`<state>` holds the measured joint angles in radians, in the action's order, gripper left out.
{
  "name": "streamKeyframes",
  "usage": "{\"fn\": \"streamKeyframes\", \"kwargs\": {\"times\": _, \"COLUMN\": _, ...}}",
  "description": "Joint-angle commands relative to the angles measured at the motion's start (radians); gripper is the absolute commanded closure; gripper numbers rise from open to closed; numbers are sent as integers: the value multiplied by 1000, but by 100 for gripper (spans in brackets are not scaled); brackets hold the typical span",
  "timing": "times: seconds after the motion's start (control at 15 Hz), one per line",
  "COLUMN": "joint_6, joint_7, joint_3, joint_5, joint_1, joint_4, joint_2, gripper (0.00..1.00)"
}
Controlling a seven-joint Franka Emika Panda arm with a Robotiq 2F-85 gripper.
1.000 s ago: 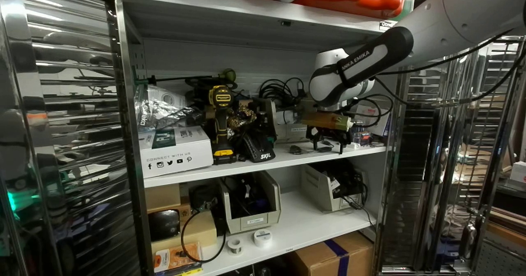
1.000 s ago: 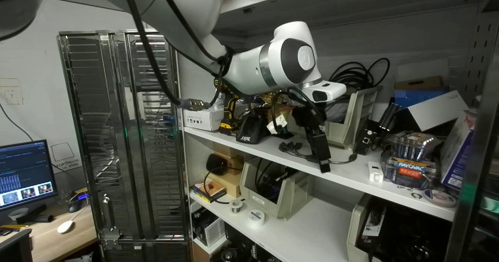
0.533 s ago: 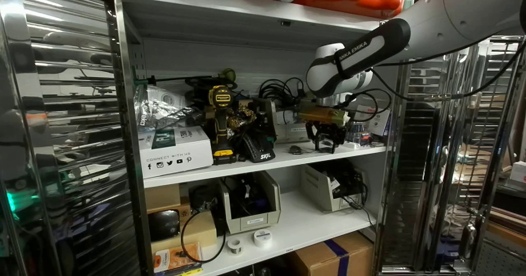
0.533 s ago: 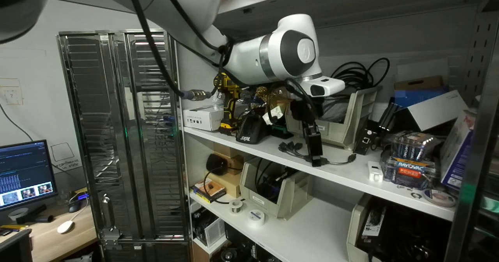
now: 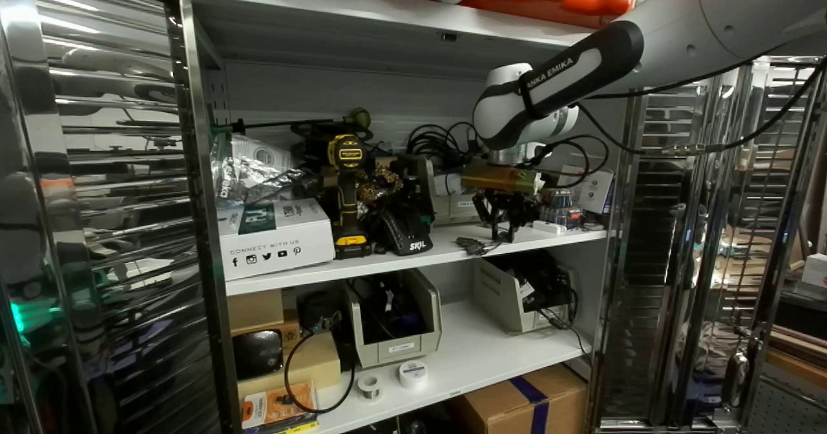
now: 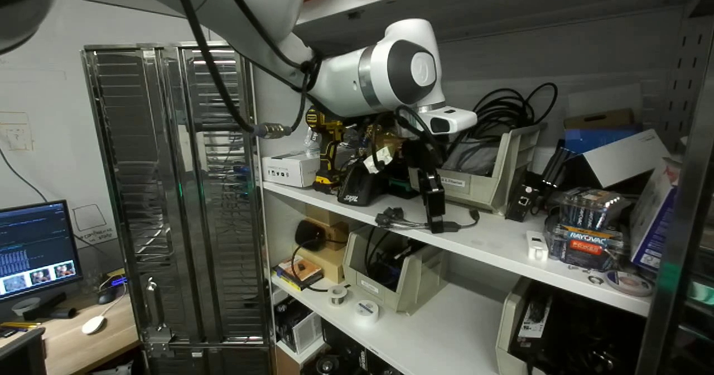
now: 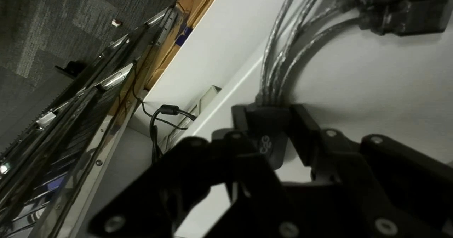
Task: Pick up the black cable and put it in the tool box
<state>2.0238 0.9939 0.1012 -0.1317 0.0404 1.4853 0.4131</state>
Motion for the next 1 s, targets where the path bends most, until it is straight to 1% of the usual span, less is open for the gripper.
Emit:
{"fn": "streamKeyframes", "kwargs": {"times": 0.0, "joint_6": 23, "joint_7": -40, "joint_3": -21, "joint_5": -23, "joint_1": 40, "joint_4": 131, "joint_2": -123, "gripper": 78}}
{"fn": "streamKeyframes", "kwargs": {"times": 0.13, "joint_6": 49, "joint_7": -56, "joint_3": -37, "joint_5": -46, "joint_1": 66, "joint_4": 206, "joint_2": -195, "gripper": 79}}
{"fn": "streamKeyframes", "kwargs": {"times": 0.27, "joint_6": 110, "joint_7": -25, "joint_3": -45, "joint_5": -108, "joint_1": 89, "joint_4": 269, "joint_2": -265, "gripper": 79}}
{"fn": "streamKeyframes", "kwargs": {"times": 0.4, "joint_6": 173, "joint_7": 24, "joint_3": -51, "joint_5": -210, "joint_1": 105, "joint_4": 324, "joint_2": -331, "gripper": 80}}
{"fn": "streamKeyframes", "kwargs": {"times": 0.53, "joint_6": 217, "joint_7": 113, "joint_3": -58, "joint_5": -331, "joint_1": 106, "joint_4": 361, "joint_2": -383, "gripper": 80}}
{"fn": "streamKeyframes", "kwargs": {"times": 0.73, "joint_6": 298, "joint_7": 249, "joint_3": -72, "joint_5": -497, "joint_1": 79, "joint_4": 379, "joint_2": -405, "gripper": 80}}
{"fn": "streamKeyframes", "kwargs": {"times": 0.93, "joint_6": 399, "joint_7": 406, "joint_3": -63, "joint_5": -614, "joint_1": 42, "joint_4": 340, "joint_2": -358, "gripper": 80}}
